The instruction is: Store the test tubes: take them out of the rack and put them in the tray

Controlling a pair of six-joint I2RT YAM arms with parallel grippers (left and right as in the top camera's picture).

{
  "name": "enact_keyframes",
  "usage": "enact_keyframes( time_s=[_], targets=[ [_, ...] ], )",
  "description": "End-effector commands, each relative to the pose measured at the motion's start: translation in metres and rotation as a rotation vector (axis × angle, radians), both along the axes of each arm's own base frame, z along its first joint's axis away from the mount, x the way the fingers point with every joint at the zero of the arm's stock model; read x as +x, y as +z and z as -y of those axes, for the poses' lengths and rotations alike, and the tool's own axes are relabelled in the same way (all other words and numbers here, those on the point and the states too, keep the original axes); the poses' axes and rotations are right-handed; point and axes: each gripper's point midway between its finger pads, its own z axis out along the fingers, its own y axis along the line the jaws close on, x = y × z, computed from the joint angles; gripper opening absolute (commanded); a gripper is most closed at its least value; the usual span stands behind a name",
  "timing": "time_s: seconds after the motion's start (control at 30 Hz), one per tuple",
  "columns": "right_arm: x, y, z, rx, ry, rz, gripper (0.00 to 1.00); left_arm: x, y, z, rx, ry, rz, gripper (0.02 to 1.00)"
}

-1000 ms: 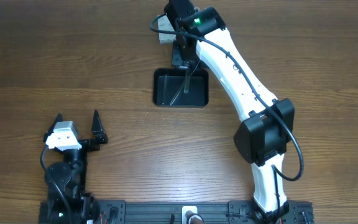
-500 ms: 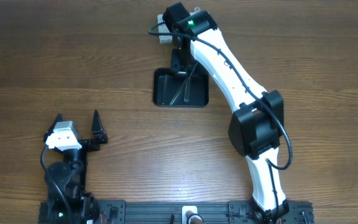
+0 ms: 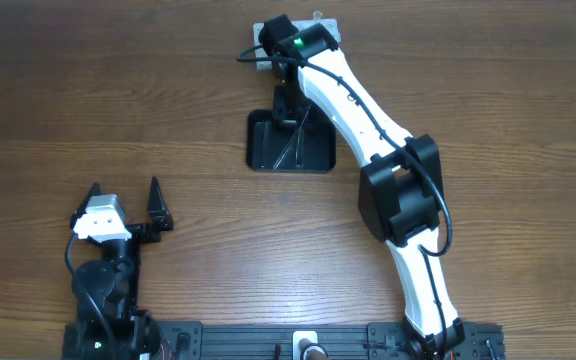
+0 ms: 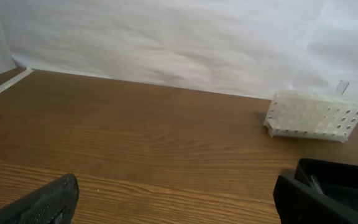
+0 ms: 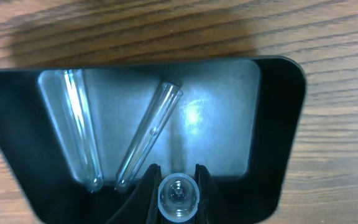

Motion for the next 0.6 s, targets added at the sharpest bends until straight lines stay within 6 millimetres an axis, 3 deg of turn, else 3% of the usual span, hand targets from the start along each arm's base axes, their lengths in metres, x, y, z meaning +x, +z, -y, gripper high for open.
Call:
enact_keyframes(
  time_s=[0.03, 0.33, 0.5, 0.6],
  targets=[
    [0.006, -0.014, 0.003, -0.026, -0.018, 0.000, 0.009, 0.000, 0.000, -0.001, 0.018, 0.000, 0.002, 0.996],
    [0.012, -0.033, 0.009, -0.043, -0.032, -0.014, 0.042, 0.000, 0.000, -0.001, 0.018, 0.000, 0.002, 0.998],
    [0.014, -0.037, 0.013, -0.065, -0.034, -0.008, 0.264, 0.000, 0.000, -0.001, 0.018, 0.000, 0.002, 1.000],
    [0.015, -0.037, 0.013, -0.063, -0.036, -0.006, 0.316, 0.000, 0.000, -0.001, 0.018, 0.000, 0.002, 0.996]
  ],
)
